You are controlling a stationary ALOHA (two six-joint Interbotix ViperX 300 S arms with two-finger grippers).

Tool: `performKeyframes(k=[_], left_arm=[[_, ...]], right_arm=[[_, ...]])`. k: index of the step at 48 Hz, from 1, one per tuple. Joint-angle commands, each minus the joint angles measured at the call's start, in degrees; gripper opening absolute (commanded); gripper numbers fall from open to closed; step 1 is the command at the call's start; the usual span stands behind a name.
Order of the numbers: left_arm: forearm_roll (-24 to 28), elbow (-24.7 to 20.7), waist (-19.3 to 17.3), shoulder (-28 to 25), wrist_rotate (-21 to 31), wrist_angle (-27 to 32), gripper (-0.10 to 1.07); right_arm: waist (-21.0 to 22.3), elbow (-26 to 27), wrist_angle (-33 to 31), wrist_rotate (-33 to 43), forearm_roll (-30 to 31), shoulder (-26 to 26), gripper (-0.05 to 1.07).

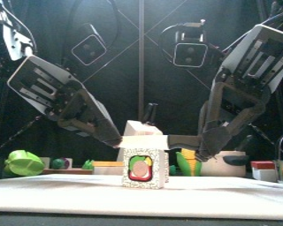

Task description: Put pairing knife into pot

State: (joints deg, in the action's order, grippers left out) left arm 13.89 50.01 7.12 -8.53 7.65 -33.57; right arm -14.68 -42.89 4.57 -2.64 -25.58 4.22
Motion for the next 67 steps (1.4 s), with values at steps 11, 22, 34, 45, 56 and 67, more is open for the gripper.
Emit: performKeyframes(k=[11, 22, 34, 45, 56, 67], left_arm=[[-0.88, -2.29, -1.05, 2.02, 0.0, -0.35, 0.44], [-2.02, -2.37, -1.49, 2.29, 0.18, -0.35, 0.59], [-3.25, -1.76, -2.72, 4.04, -0.09, -0.35, 0.75], [-2.55, 0.88, -5.8, 10.55, -0.09, 0.44, 0.75], [-2.46, 3.52, -9.32, 20.92, -0.09, 9.58, 0.75], [-2.46, 6.77, -9.23, 27.6, -0.09, 15.82, 0.75]], right_arm=[[0.18, 1.93, -0.53, -0.26, 0.26, -3.34, 0.31], [0.26, 2.2, -2.29, -0.26, 0.18, -5.1, 0.31], [0.79, 2.99, -7.65, 0.0, -1.23, -7.91, 0.31], [3.69, 4.04, -17.58, 0.18, -6.24, -12.92, 0.31], [11.43, 5.36, -26.54, 0.35, -10.72, -18.54, 0.31], [17.31, 5.98, -32.17, 0.35, -12.3, -21.53, 0.32]])
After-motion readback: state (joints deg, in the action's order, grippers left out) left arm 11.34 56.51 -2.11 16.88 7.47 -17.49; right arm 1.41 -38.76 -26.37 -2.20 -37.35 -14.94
